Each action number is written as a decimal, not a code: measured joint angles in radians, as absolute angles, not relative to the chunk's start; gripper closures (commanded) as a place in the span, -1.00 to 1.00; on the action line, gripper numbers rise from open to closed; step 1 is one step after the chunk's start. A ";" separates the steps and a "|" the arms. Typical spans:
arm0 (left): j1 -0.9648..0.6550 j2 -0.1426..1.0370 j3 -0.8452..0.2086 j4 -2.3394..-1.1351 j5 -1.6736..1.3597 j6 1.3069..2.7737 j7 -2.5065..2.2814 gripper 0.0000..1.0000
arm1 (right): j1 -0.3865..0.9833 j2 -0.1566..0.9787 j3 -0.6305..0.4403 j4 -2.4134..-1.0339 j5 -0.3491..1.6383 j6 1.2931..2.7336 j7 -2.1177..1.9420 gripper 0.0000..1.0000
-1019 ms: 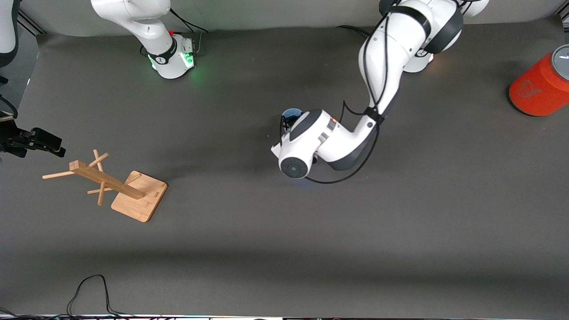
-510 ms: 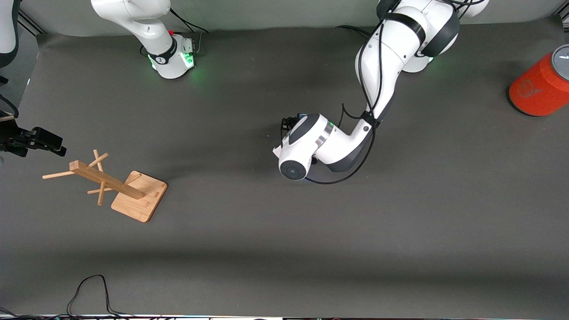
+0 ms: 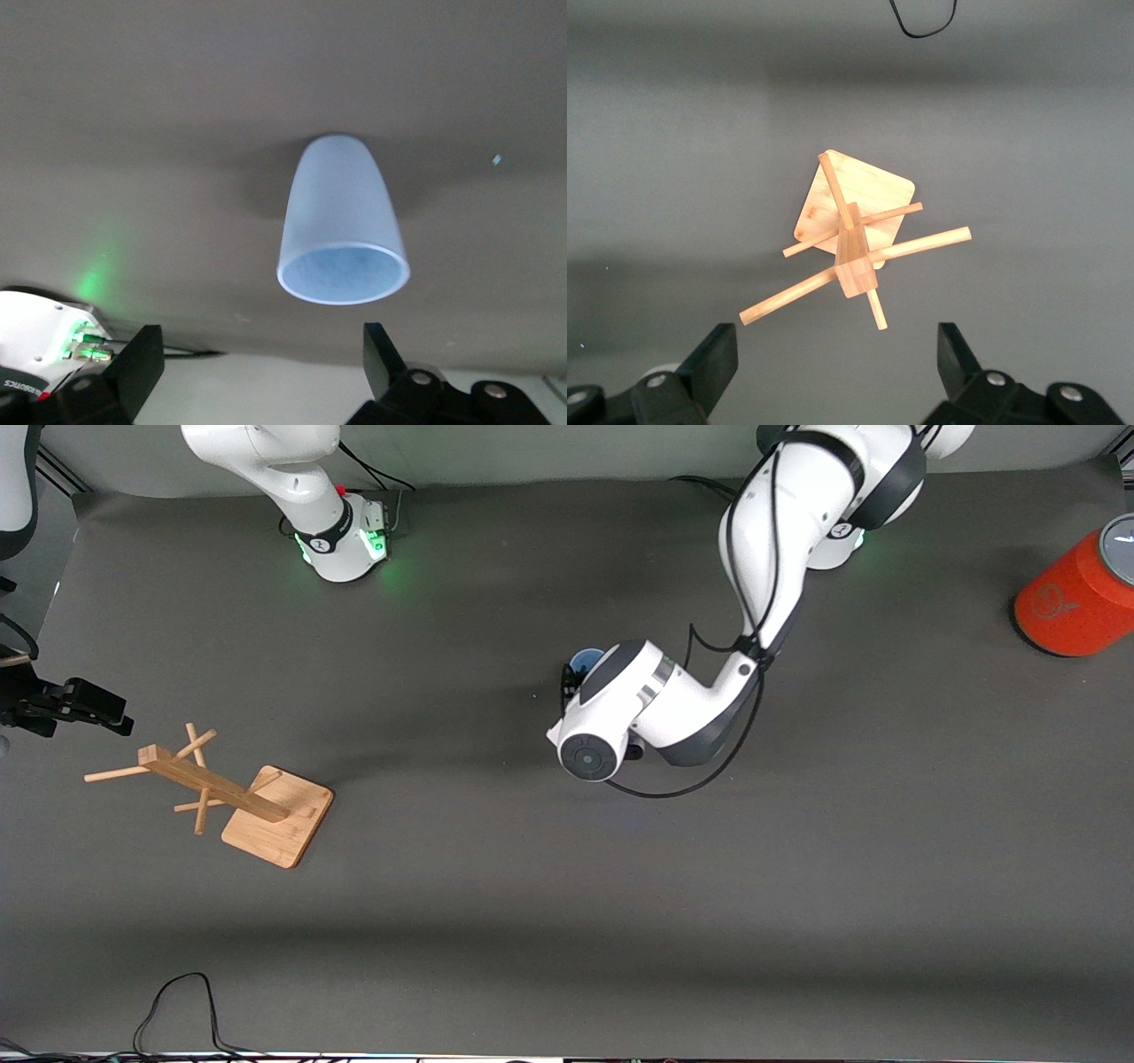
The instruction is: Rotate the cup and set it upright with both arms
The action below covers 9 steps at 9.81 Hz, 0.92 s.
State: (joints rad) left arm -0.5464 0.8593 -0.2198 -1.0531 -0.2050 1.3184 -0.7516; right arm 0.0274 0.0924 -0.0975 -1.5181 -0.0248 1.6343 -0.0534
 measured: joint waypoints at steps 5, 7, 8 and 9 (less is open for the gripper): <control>-0.206 0.643 -0.211 -1.011 0.038 1.374 -0.639 -1.00 | 0.028 0.092 -0.097 -1.518 -0.025 1.634 -0.053 -1.00; -0.126 0.576 -0.212 -1.101 0.138 1.452 -0.504 -1.00 | 0.028 0.092 -0.096 -1.518 -0.025 1.634 -0.053 -1.00; -0.073 0.535 -0.211 -1.158 0.148 1.481 -0.400 -1.00 | 0.028 0.092 -0.096 -1.518 -0.025 1.634 -0.053 -1.00; -0.009 0.483 -0.212 -1.214 0.148 1.505 -0.289 -1.00 | 0.028 0.092 -0.096 -1.518 -0.025 1.634 -0.053 -1.00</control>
